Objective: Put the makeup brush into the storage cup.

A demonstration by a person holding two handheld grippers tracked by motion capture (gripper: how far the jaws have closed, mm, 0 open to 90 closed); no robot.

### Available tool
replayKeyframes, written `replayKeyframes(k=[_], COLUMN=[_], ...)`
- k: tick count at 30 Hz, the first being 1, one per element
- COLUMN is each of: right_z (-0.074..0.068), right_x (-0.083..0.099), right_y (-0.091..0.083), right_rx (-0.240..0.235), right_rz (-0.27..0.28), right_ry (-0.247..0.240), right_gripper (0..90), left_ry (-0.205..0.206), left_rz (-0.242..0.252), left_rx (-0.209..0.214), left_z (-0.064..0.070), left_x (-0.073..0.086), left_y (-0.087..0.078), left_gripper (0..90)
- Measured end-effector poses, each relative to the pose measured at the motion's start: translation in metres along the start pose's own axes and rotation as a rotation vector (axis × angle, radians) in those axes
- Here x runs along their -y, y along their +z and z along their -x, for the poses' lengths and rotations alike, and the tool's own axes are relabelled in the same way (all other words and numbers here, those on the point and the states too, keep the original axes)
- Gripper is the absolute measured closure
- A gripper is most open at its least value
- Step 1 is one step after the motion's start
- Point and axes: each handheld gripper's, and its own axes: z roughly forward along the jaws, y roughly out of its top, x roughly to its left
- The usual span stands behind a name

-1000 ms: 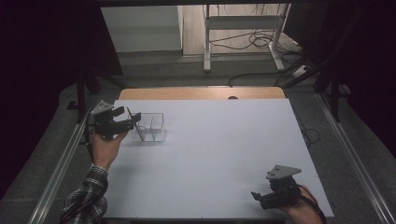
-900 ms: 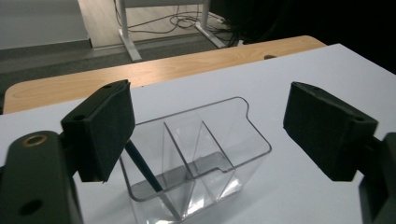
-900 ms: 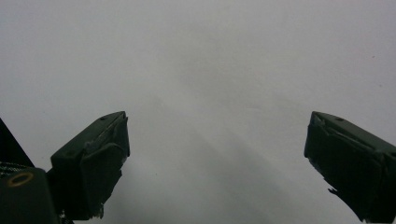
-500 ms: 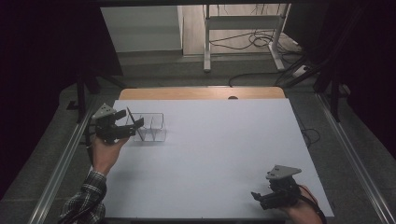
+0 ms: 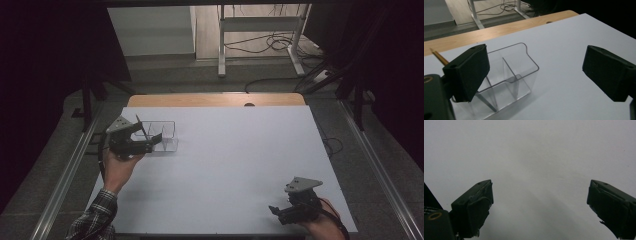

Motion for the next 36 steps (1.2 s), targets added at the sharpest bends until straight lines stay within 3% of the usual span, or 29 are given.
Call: replayKeyframes(k=[19,36], right_z=[-0.001,-0.001], right_x=[0.0,-0.001], right_y=[0.0,0.0], right_rx=[0.0,-0.002], right_rz=[0.001,0.003], right_ry=[-0.004,-0.005], right_gripper=[6.8,6.8], left_ry=[0.021,0.039], left_rz=[-0.026,-0.073], left_rx=[0.072,0.098], left_z=[0.025,0.04], left_x=[0.004,0.015], left_y=[0.004,0.004], left_gripper=[4.4,2.9])
